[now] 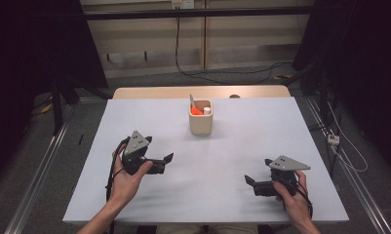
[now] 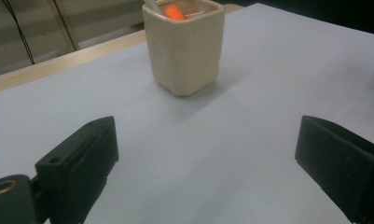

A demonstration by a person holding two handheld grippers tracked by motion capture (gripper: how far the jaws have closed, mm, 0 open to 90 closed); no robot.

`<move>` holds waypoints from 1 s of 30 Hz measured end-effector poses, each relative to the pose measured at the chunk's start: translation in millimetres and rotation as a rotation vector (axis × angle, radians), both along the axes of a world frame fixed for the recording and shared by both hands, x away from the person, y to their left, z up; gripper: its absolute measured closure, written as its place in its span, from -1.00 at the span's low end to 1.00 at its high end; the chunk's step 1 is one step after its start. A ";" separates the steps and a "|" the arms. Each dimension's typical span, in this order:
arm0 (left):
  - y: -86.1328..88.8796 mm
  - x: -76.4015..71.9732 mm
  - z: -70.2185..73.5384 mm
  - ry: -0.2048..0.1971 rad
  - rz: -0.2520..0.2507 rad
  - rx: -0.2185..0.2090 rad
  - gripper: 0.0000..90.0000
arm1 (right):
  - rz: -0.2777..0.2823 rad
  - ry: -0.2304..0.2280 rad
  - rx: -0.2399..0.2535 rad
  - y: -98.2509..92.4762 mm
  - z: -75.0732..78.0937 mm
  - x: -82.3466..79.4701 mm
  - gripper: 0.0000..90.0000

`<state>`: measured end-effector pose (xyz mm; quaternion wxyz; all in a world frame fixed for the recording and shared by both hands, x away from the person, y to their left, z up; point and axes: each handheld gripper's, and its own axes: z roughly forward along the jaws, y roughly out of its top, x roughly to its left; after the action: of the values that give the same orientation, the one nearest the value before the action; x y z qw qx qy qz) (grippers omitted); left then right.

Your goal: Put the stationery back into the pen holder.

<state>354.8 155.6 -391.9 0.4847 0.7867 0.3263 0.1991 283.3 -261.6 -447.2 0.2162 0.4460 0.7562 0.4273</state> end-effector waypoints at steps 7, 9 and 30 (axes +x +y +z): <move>3.1 -12.9 -6.6 0.008 0.016 -0.014 -0.85 | 0.005 0.000 -0.001 0.6 0.4 0.3 -0.90; 4.6 -16.3 -8.7 0.018 0.014 -0.022 -0.85 | 0.004 -0.002 0.000 0.0 0.4 0.1 -0.90; 40.7 -39.3 -33.6 0.045 0.080 -0.004 -0.85 | -0.007 0.004 0.001 -1.3 0.2 -0.3 -0.90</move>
<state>315.4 196.3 -425.5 0.4705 0.7763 0.3689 0.1997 283.1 -262.9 -447.0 0.2158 0.4495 0.7550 0.4258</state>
